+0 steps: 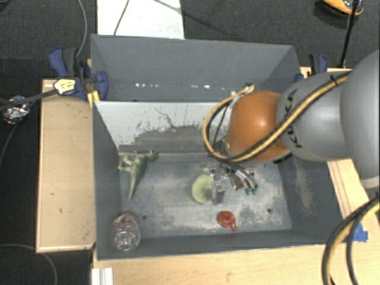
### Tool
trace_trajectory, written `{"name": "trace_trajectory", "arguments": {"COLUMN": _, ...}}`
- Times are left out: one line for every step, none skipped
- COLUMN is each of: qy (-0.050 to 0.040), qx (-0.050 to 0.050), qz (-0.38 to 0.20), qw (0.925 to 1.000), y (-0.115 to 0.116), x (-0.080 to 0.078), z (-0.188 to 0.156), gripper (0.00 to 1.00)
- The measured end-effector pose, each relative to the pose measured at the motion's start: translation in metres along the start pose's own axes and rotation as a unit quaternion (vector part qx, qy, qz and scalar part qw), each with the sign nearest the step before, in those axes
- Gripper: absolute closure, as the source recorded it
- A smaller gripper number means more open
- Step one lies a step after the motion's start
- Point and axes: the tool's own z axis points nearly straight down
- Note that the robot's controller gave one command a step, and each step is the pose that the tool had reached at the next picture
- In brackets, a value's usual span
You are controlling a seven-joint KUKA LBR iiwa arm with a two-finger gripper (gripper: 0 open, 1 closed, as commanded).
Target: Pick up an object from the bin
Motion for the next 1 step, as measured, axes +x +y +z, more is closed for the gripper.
{"name": "trace_trajectory", "arguments": {"qy": -0.0017, "qx": 0.0, "qz": 0.002, "qw": 1.0, "y": -0.004, "x": 0.0034, "z": -0.1243, "gripper": 1.0}}
